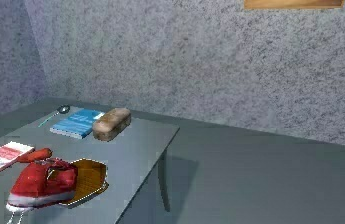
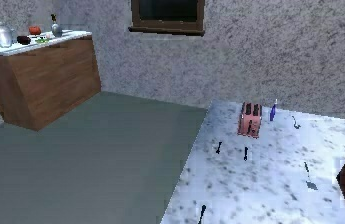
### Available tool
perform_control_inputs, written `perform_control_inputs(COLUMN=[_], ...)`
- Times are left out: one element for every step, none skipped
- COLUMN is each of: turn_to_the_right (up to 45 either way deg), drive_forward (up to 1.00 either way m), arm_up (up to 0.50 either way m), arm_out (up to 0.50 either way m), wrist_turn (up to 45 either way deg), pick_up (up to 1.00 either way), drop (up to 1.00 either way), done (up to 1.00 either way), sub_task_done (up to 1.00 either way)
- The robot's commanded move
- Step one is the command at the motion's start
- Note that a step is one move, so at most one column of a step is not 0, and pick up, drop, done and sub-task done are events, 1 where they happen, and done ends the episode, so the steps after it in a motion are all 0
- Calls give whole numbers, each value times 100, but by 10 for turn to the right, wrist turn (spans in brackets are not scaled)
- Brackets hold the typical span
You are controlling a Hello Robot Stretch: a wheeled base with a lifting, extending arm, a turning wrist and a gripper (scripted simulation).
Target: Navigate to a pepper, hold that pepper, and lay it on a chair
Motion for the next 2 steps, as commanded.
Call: perform_control_inputs(turn_to_the_right=[60,0], drive_forward=[0,60], arm_up=[0,0], arm_out=[0,0], wrist_turn=[0,0], pick_up=[0,0], drop=[0,0], done=[0,0], sub_task_done=[0,0])
